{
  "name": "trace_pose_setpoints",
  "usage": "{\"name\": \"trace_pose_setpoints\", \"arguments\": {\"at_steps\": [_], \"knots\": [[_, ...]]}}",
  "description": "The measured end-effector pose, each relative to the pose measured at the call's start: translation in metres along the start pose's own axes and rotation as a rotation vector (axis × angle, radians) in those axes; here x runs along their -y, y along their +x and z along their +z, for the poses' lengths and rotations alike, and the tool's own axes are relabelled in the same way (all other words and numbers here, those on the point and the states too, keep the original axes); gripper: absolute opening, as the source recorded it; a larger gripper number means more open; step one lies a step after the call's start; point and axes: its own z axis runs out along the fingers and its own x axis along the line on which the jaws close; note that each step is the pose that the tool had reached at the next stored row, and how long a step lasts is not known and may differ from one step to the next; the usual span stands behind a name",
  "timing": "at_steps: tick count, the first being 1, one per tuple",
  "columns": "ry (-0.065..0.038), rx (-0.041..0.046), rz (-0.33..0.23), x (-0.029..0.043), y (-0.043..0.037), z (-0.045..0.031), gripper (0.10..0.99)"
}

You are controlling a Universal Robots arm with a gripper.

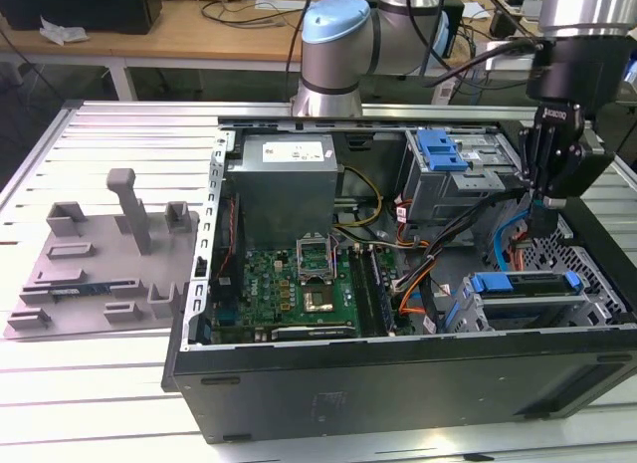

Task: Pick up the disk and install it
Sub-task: 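Insert the first disk wire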

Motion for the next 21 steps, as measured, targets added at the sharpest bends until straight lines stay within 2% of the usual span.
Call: {"name": "trace_pose_setpoints", "arguments": {"at_steps": [1,3,5,6,9,11,13,14,16,17,20,21], "knots": [[-0.001,0.0062,0.0,0.0003,0.0022,0.0006,0.165],[-0.005,0.0315,0.0,0.0014,0.0096,0.0027,0.165],[-0.007,0.0485,0.001,0.002,0.0135,0.0036,0.165],[-0.009,0.064,0.001,0.0024,0.0165,0.0039,0.165],[-0.014,0.0931,0.001,0.0036,0.0252,0.0056,0.165],[-0.016,0.1094,0.001,0.0045,0.0326,0.0086,0.165],[-0.018,0.1227,0.001,0.0051,0.0365,0.0101,0.165],[-0.02,0.1371,0.001,0.0055,0.0395,0.0111,0.165],[-0.022,0.1516,0.001,0.0058,0.0421,0.0118,0.165],[-0.024,0.1635,0.001,0.0059,0.044,0.0121,0.165],[-0.027,0.1877,-0.001,0.0059,0.0472,0.0123,0.165],[-0.027,0.1935,-0.002,0.0059,0.048,0.0123,0.165]]}}
